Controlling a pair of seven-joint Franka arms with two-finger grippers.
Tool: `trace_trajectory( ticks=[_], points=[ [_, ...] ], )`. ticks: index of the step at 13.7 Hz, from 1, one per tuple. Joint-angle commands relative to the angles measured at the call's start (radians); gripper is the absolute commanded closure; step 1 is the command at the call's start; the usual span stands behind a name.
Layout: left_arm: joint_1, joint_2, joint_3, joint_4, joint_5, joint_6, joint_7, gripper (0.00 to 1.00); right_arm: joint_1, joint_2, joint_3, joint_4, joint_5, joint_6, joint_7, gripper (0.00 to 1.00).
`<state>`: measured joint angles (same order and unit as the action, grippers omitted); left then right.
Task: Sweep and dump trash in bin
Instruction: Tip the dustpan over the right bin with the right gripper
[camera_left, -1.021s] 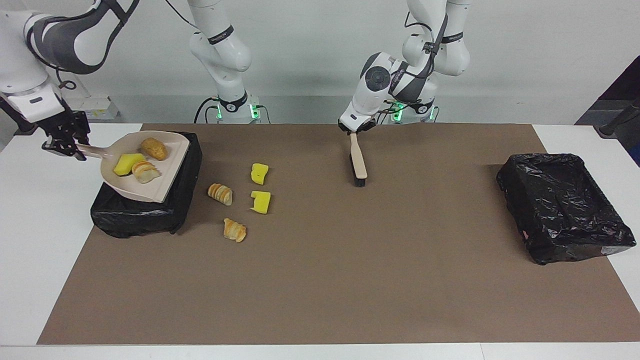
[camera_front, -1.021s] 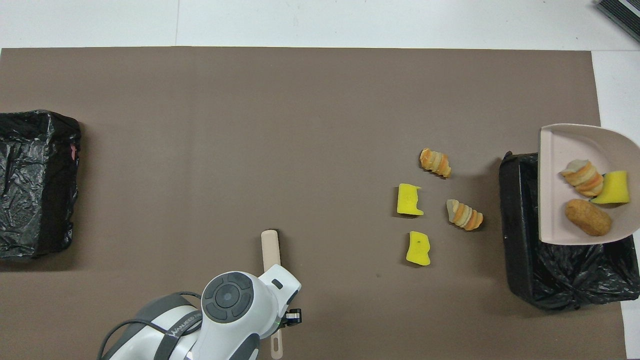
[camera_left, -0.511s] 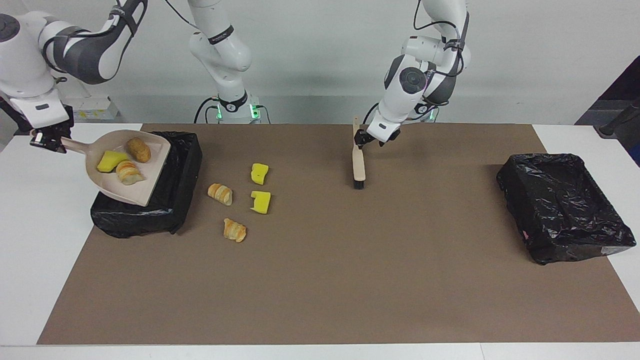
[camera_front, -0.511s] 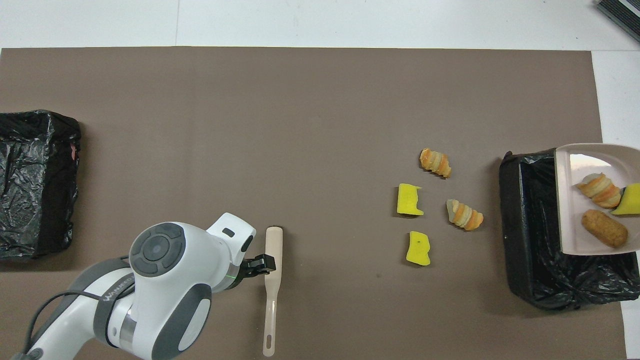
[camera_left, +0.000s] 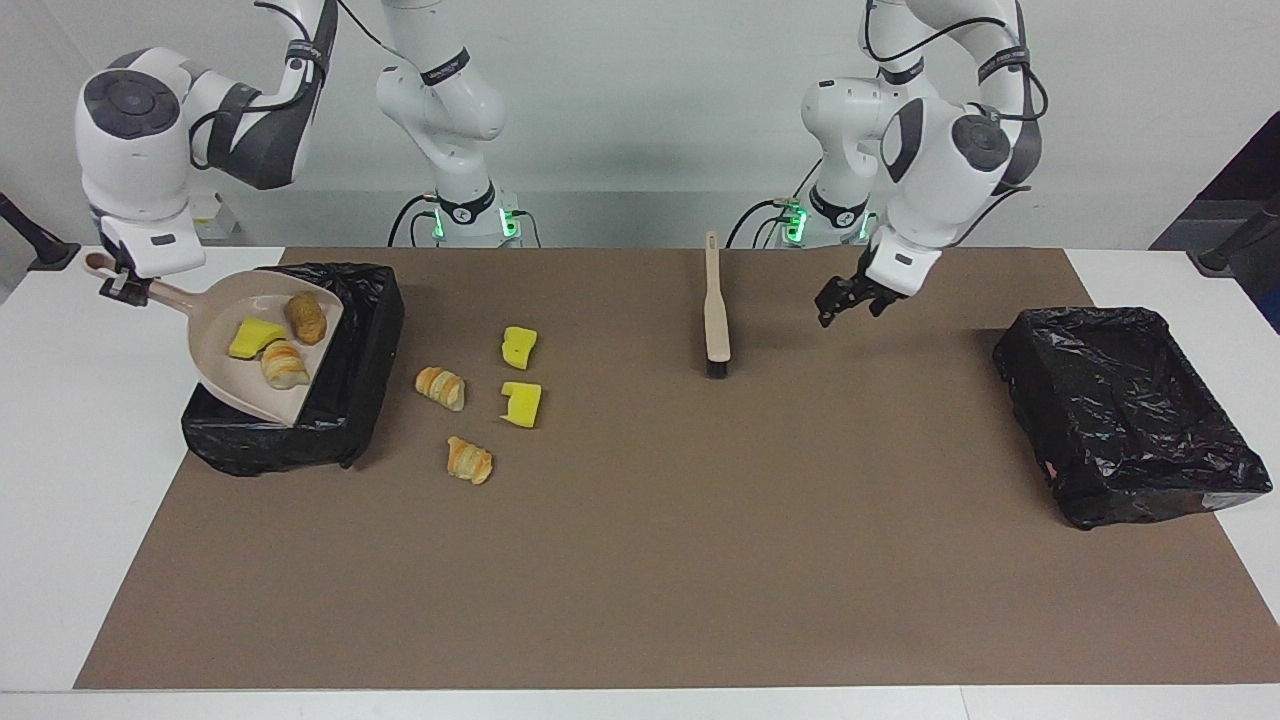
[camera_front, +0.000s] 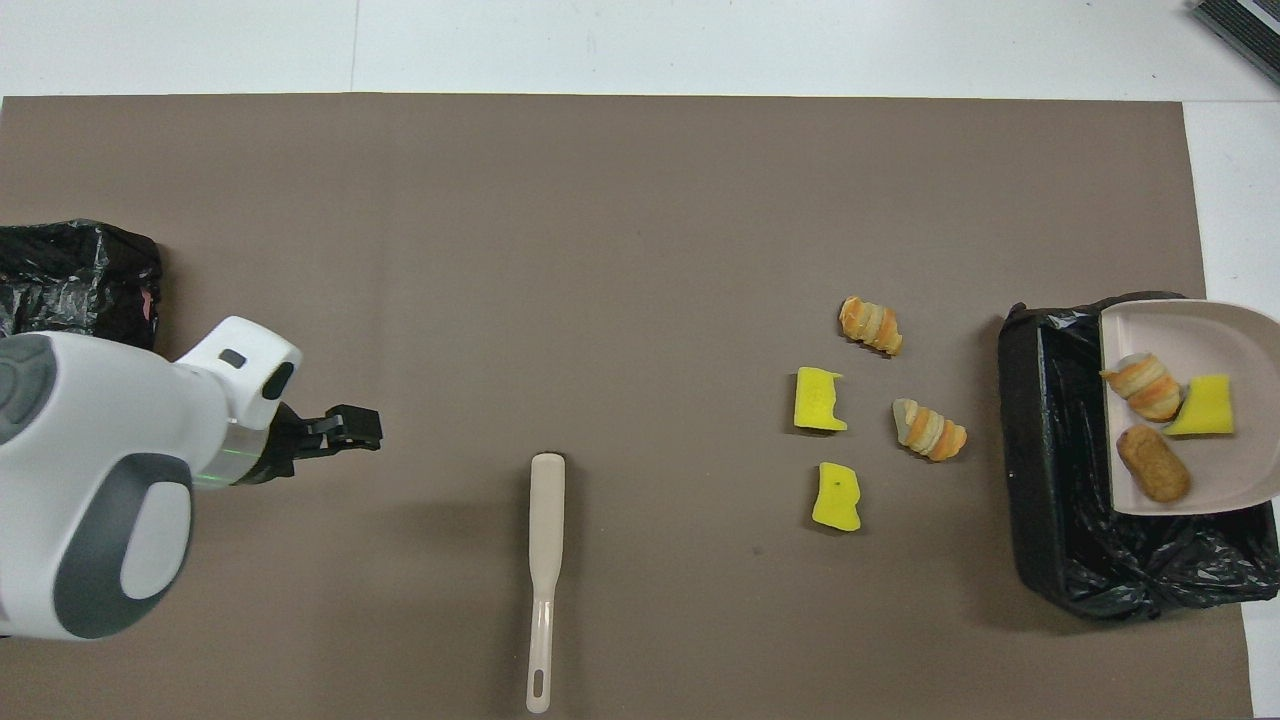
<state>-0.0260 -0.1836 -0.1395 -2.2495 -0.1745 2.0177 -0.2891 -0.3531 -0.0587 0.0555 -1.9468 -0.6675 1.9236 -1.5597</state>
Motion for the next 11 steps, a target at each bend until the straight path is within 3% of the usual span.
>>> trace_trajectory(
  ticks=[1, 4, 6, 9, 11],
  points=[
    [0.124, -0.002, -0.015, 0.008, 0.059, -0.013, 0.158, 0.00, 0.045, -0.033, 0.001, -0.084, -0.133, 0.015, 0.110, 1.00],
    [0.205, 0.006, -0.014, 0.071, 0.072, -0.031, 0.307, 0.00, 0.069, -0.041, 0.001, -0.092, -0.199, -0.035, 0.121, 1.00],
    [0.207, 0.006, -0.017, 0.183, 0.136, -0.158, 0.306, 0.00, 0.071, -0.046, 0.004, -0.090, -0.245, -0.055, 0.115, 1.00],
    [0.198, 0.006, -0.017, 0.388, 0.142, -0.386, 0.300, 0.00, 0.095, -0.059, 0.004, -0.077, -0.271, -0.063, 0.038, 1.00],
    [0.204, 0.001, -0.017, 0.480, 0.142, -0.467, 0.297, 0.00, 0.097, -0.070, 0.003, -0.055, -0.277, -0.064, -0.014, 1.00]
  ],
)
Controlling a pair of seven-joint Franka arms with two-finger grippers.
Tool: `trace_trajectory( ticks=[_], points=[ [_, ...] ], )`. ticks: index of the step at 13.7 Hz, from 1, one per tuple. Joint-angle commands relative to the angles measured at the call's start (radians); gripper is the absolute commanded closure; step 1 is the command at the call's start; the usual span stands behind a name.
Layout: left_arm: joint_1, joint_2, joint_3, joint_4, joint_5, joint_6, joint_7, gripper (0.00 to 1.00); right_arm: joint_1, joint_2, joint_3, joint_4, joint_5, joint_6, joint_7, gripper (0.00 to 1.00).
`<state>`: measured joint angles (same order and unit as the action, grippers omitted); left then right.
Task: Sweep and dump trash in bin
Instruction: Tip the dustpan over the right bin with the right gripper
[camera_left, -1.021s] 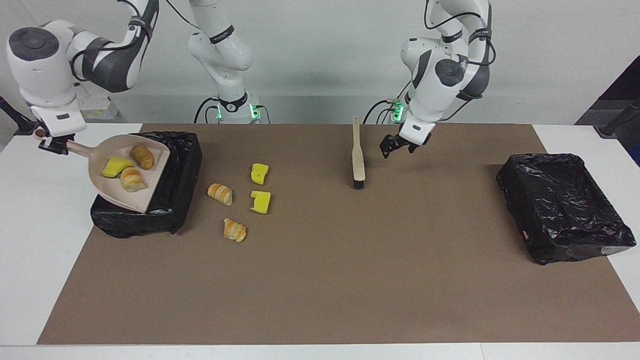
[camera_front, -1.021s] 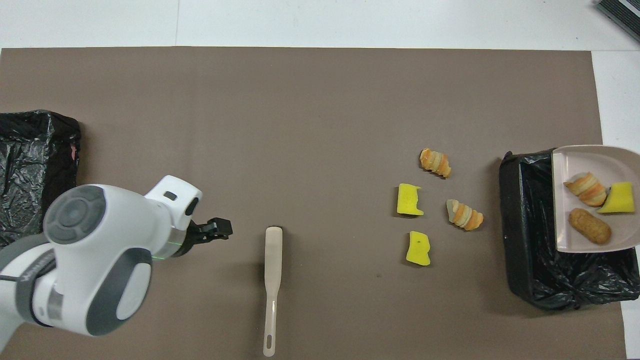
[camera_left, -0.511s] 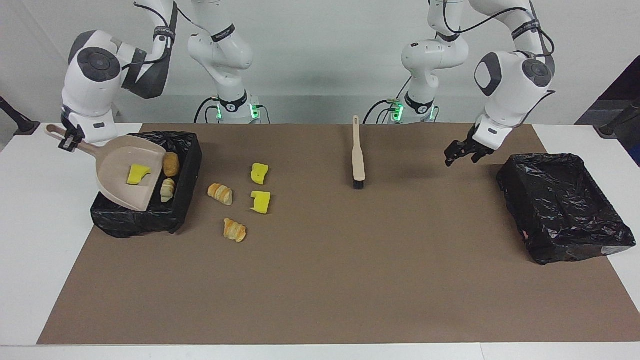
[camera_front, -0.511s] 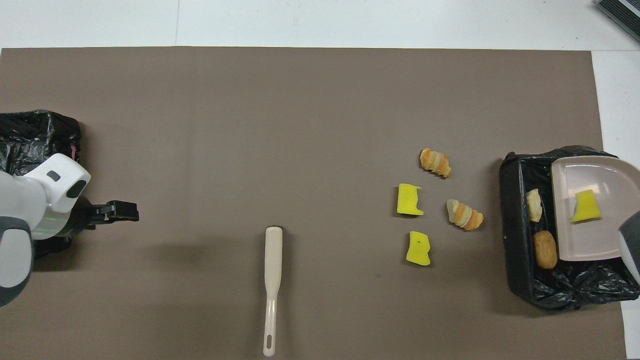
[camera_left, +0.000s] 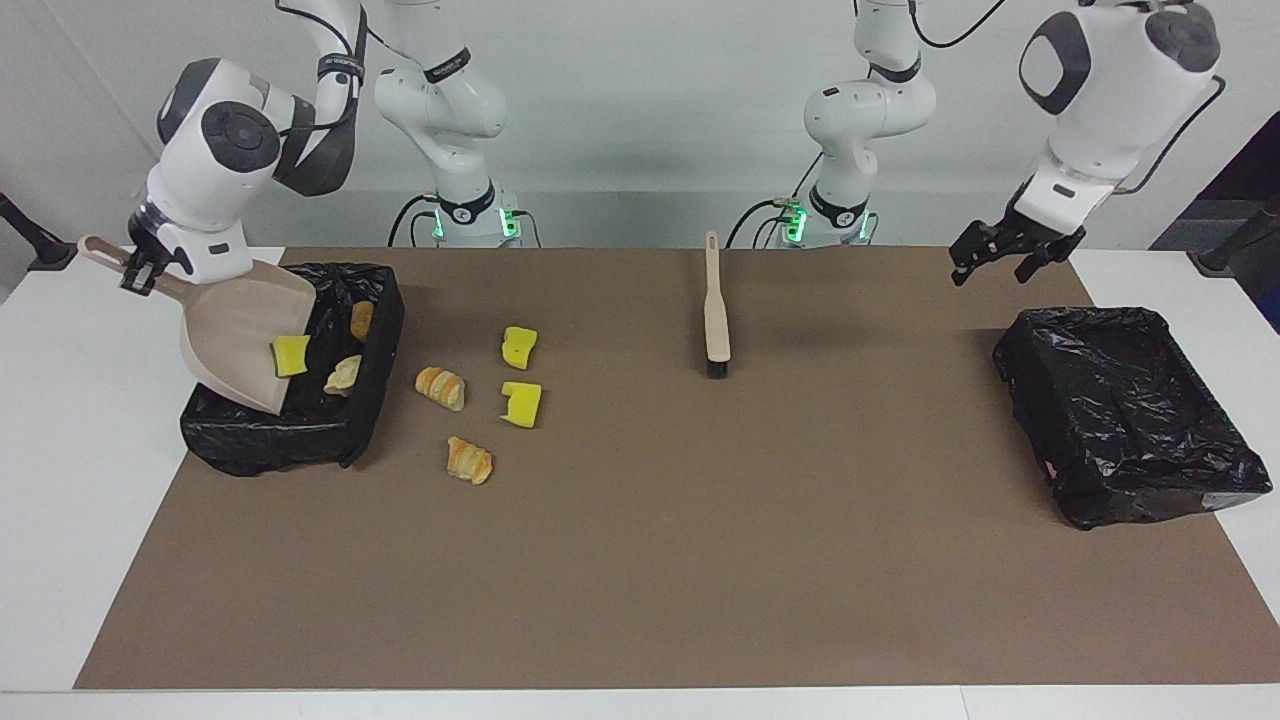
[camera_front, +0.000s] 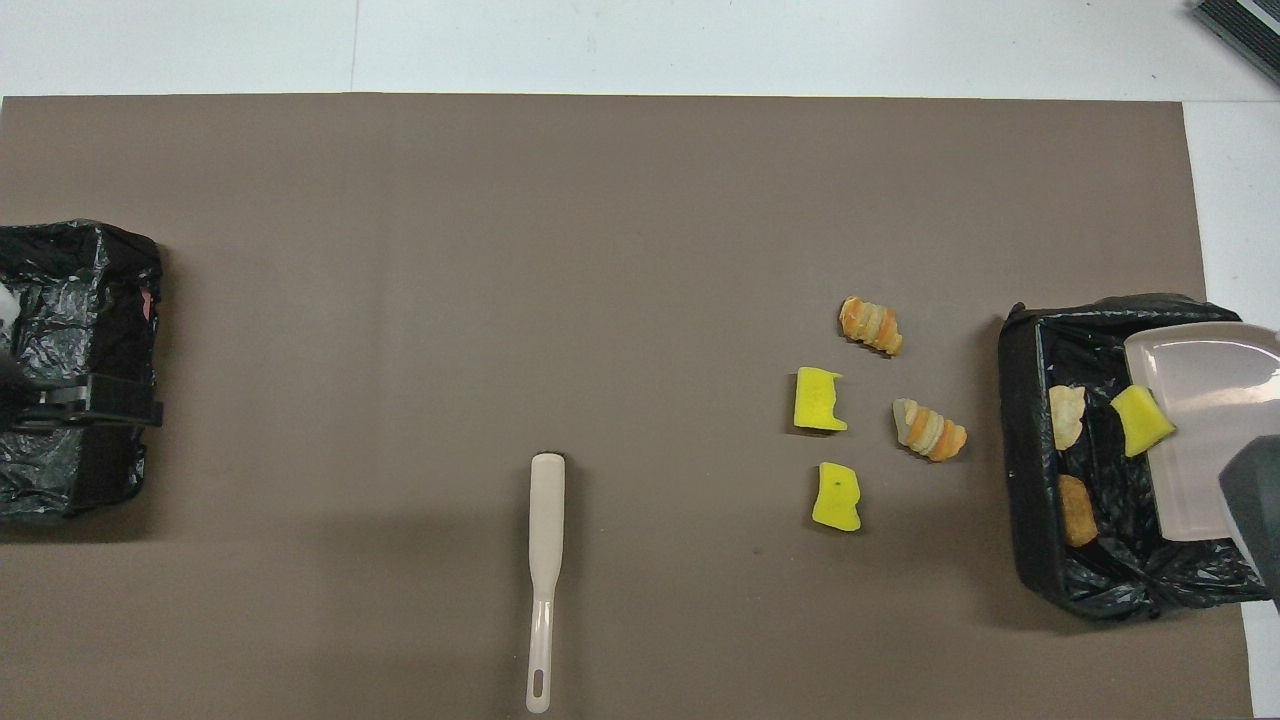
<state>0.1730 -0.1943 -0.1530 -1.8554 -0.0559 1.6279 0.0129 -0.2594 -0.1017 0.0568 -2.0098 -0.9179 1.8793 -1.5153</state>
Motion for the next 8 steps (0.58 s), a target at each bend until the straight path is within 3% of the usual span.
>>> trace_trajectory(
  ticks=[1, 5, 8],
  points=[
    [0.005, 0.007, -0.002, 0.120, 0.024, -0.112, -0.005, 0.00, 0.003, -0.029, 0.003, 0.026, -0.026, -0.037, -0.083, 1.00],
    [0.008, 0.004, 0.000, 0.142, 0.024, -0.140, -0.002, 0.00, -0.015, -0.032, -0.009, 0.114, 0.016, -0.063, -0.105, 1.00],
    [0.006, 0.004, 0.001, 0.140, 0.024, -0.140, -0.004, 0.00, -0.036, -0.030, -0.026, 0.128, 0.203, -0.060, -0.034, 1.00]
  ],
)
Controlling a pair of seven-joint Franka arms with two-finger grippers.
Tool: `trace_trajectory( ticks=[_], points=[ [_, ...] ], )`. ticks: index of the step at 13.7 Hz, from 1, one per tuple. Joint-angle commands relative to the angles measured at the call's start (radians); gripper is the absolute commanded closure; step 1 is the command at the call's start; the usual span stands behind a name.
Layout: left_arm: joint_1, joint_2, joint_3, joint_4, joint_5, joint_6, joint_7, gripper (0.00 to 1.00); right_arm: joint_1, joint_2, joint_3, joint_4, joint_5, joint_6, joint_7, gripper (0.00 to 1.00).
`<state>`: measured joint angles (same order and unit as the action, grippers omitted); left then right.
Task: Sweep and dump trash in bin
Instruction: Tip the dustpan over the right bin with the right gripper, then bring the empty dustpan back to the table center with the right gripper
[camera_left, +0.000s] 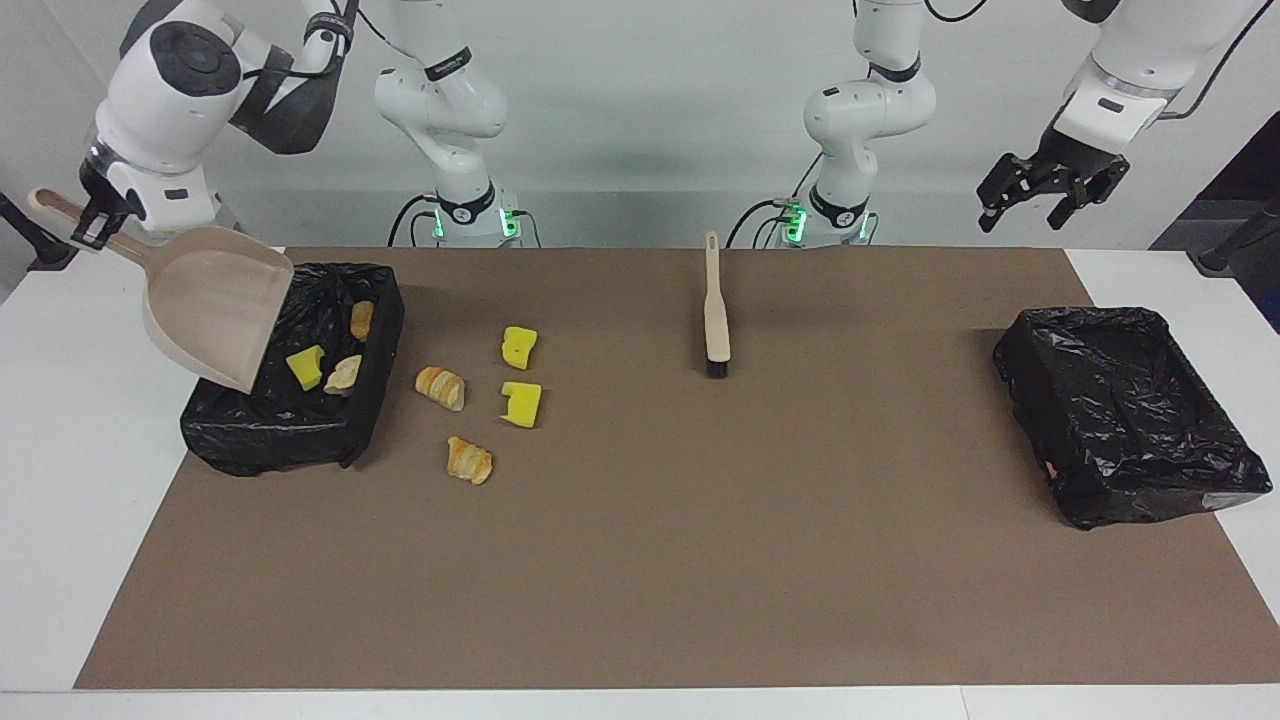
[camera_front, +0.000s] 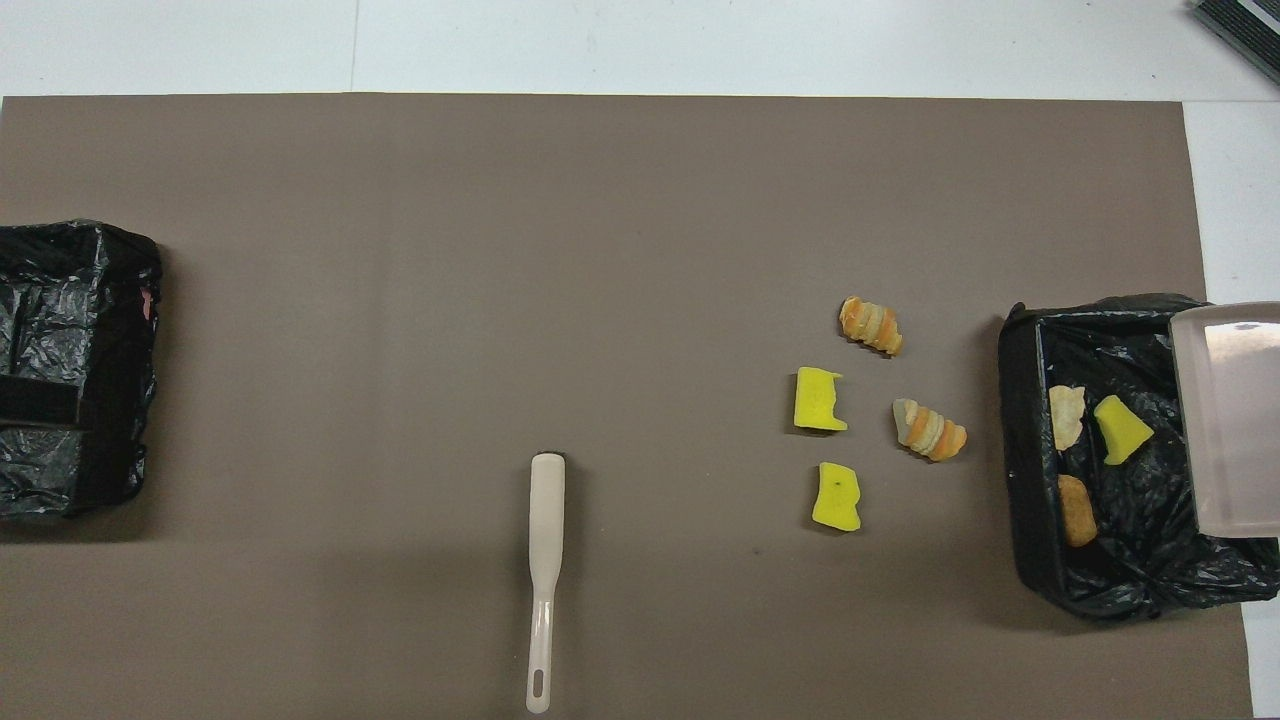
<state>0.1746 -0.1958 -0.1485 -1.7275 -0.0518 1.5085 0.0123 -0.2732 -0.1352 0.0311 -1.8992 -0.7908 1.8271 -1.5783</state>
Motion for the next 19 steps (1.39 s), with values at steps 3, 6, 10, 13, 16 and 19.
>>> trace_trajectory(
  ticks=[3, 6, 10, 13, 16, 19],
  points=[
    [0.006, 0.006, -0.003, 0.014, 0.020, -0.013, -0.005, 0.00, -0.023, 0.009, -0.004, 0.019, 0.240, 0.008, 0.159, 1.00],
    [0.006, 0.006, -0.003, 0.012, 0.020, -0.014, -0.006, 0.00, 0.038, 0.014, 0.033, 0.022, 0.347, 0.000, 0.419, 1.00],
    [0.006, 0.006, -0.003, 0.012, 0.020, -0.011, -0.006, 0.00, 0.182, 0.086, 0.041, 0.066, 0.478, -0.011, 0.824, 1.00],
    [0.006, 0.006, -0.003, 0.012, 0.020, -0.008, -0.005, 0.00, 0.302, 0.192, 0.041, 0.162, 0.582, -0.006, 1.142, 1.00],
    [0.008, 0.006, -0.003, 0.012, 0.020, -0.008, -0.005, 0.00, 0.429, 0.293, 0.042, 0.227, 0.665, -0.006, 1.453, 1.00],
    [0.009, 0.006, -0.003, 0.012, 0.020, -0.008, -0.005, 0.00, 0.538, 0.422, 0.044, 0.369, 0.680, -0.025, 1.766, 1.00]
  ],
)
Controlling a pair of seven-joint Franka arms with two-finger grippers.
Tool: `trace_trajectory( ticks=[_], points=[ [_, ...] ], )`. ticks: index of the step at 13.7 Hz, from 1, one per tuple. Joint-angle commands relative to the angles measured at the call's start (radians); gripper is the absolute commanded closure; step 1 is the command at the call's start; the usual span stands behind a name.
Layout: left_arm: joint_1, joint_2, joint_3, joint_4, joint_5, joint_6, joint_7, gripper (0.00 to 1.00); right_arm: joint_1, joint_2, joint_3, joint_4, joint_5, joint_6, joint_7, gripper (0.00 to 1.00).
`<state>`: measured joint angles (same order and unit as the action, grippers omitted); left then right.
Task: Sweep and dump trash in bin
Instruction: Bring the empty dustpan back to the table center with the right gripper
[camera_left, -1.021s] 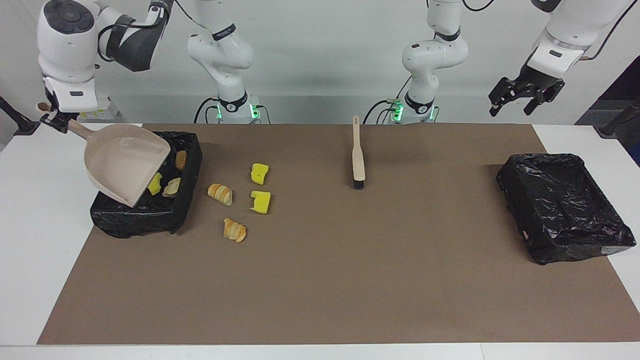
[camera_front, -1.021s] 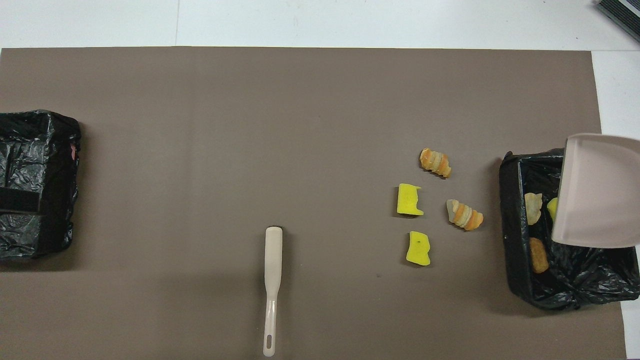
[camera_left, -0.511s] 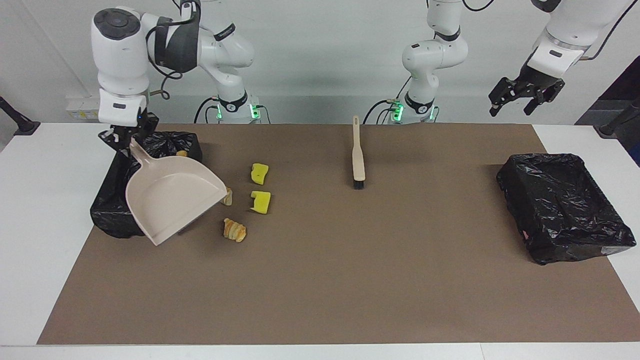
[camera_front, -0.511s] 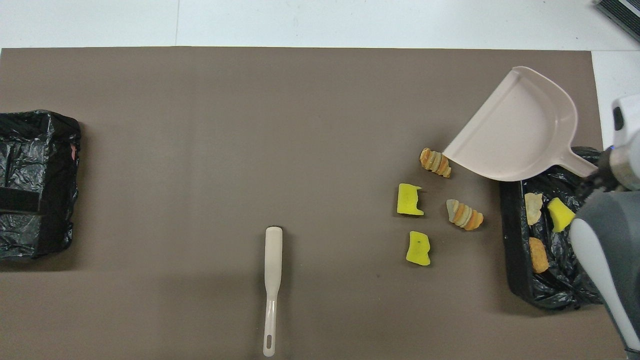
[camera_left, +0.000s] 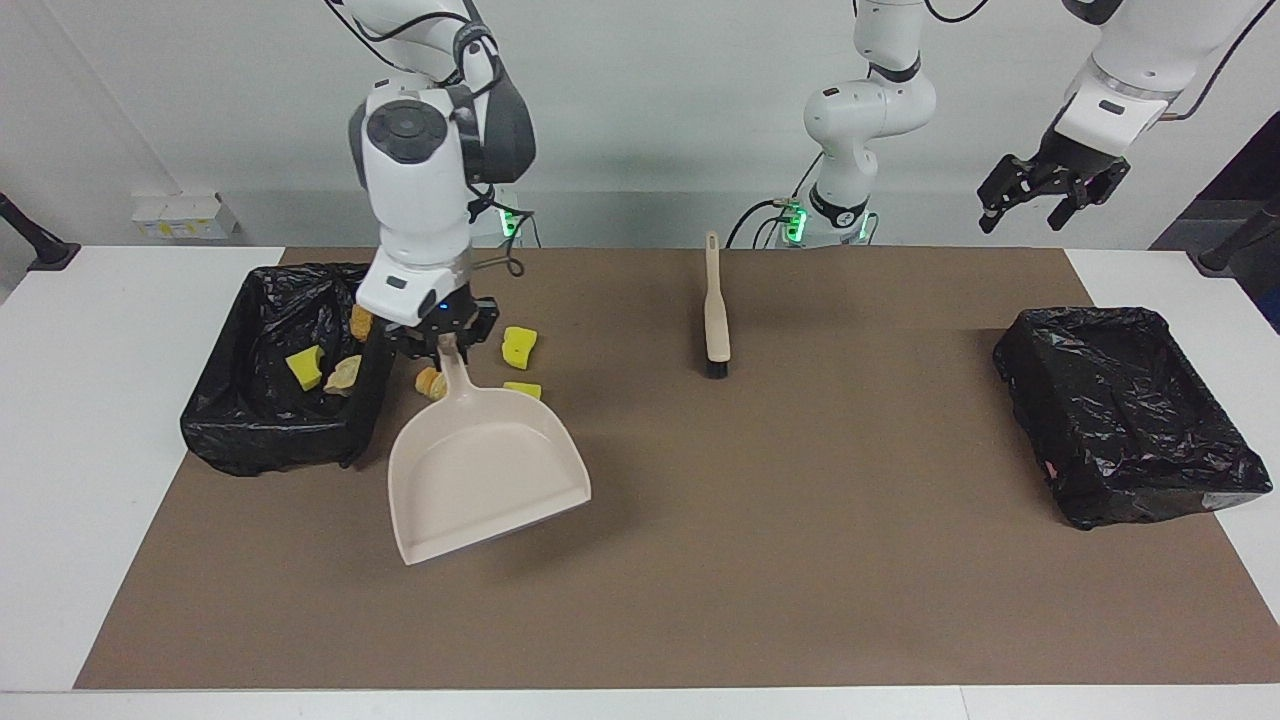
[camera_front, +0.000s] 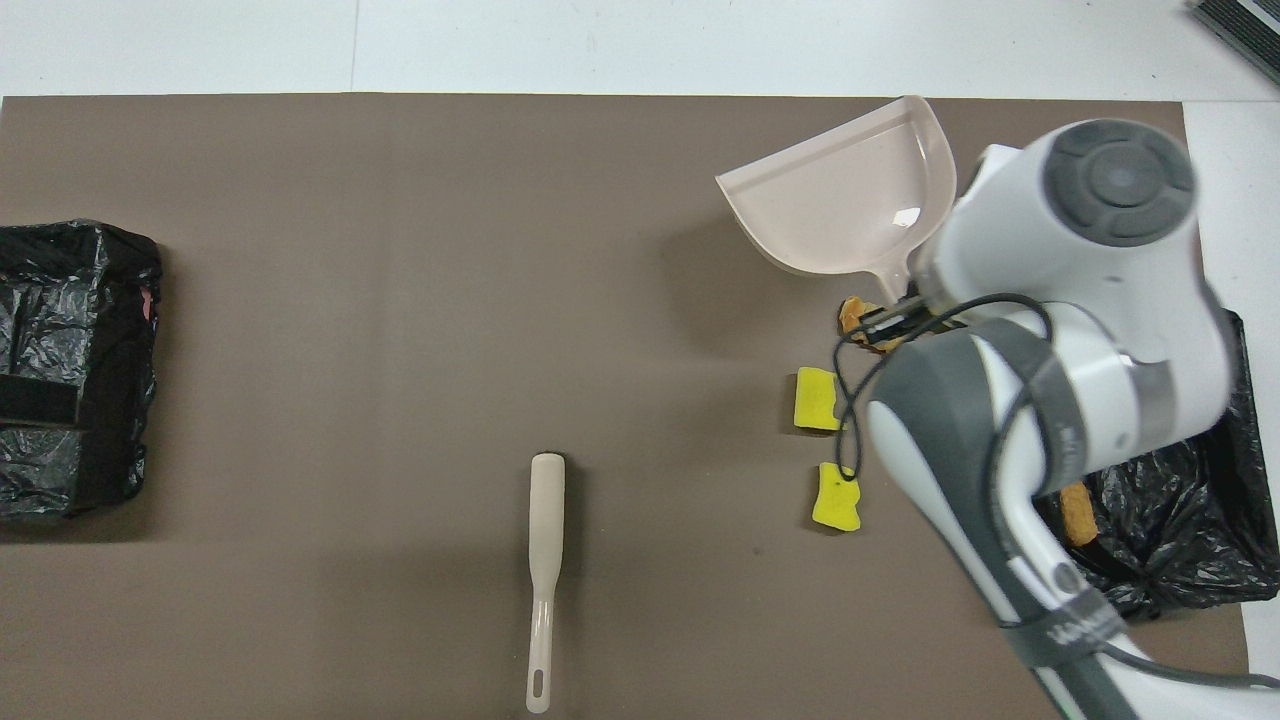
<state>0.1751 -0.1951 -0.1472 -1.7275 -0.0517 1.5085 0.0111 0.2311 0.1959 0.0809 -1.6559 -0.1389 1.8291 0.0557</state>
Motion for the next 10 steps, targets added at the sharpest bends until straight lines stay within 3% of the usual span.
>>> trace_trajectory(
  ticks=[1, 4, 8, 10],
  points=[
    [0.009, 0.005, -0.005, 0.012, 0.020, -0.008, -0.003, 0.00, 0.078, 0.135, 0.005, 0.180, 0.033, -0.033, 0.188, 1.00],
    [0.010, 0.005, -0.005, 0.012, 0.020, -0.005, -0.002, 0.00, 0.190, 0.284, 0.008, 0.355, 0.036, -0.033, 0.445, 1.00],
    [0.010, 0.005, -0.005, 0.012, 0.020, -0.005, -0.005, 0.00, 0.269, 0.489, 0.063, 0.549, 0.079, -0.014, 0.622, 1.00],
    [0.010, 0.005, -0.005, 0.012, 0.020, -0.005, -0.003, 0.00, 0.318, 0.542, 0.073, 0.558, 0.081, 0.054, 0.679, 1.00]
  ],
)
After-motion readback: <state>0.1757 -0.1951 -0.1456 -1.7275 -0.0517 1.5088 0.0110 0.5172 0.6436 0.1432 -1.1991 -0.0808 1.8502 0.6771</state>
